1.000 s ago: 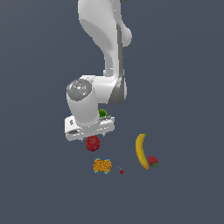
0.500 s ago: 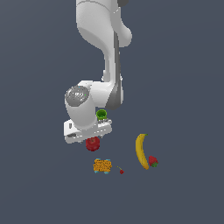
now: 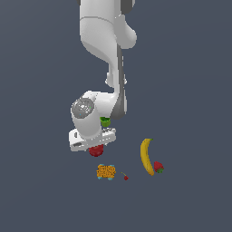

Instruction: Pick up a designated object from a clutter of objects.

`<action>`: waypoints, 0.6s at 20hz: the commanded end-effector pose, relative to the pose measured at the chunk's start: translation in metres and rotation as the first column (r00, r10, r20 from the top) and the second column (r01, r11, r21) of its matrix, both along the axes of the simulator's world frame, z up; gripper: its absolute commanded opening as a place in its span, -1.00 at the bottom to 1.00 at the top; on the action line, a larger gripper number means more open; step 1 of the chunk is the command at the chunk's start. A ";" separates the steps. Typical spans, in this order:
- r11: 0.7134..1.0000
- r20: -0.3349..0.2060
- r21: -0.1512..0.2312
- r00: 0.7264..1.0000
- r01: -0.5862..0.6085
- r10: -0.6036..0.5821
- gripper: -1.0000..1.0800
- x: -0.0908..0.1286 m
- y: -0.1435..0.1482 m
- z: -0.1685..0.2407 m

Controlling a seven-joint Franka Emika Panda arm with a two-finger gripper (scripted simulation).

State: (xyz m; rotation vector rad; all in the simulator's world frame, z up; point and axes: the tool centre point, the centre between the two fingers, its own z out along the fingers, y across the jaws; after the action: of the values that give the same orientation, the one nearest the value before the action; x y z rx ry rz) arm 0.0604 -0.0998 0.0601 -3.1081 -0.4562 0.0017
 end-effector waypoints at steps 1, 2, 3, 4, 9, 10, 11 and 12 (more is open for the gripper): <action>1.000 0.001 0.000 1.000 -0.001 0.001 0.92 0.000 0.000 -0.010; 1.000 0.001 0.000 1.000 -0.001 0.001 0.92 0.000 0.000 -0.012; 1.000 0.001 0.000 1.000 -0.001 0.001 0.92 0.001 0.000 -0.013; 1.000 0.001 0.000 1.000 -0.001 0.001 0.92 0.001 0.000 -0.014; 1.000 0.001 0.000 1.000 -0.001 0.001 -1.00 0.001 0.000 -0.014; 1.000 0.001 0.000 1.000 -0.001 0.001 -1.00 0.001 0.000 -0.014; 1.000 0.001 0.000 1.000 -0.001 0.001 -1.00 0.001 0.000 -0.014; 1.000 0.001 0.000 1.000 -0.001 0.001 -1.00 0.001 0.000 -0.014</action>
State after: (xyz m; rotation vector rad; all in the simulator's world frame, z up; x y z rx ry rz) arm 0.0614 -0.1011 0.0470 -3.1088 -0.4553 0.0002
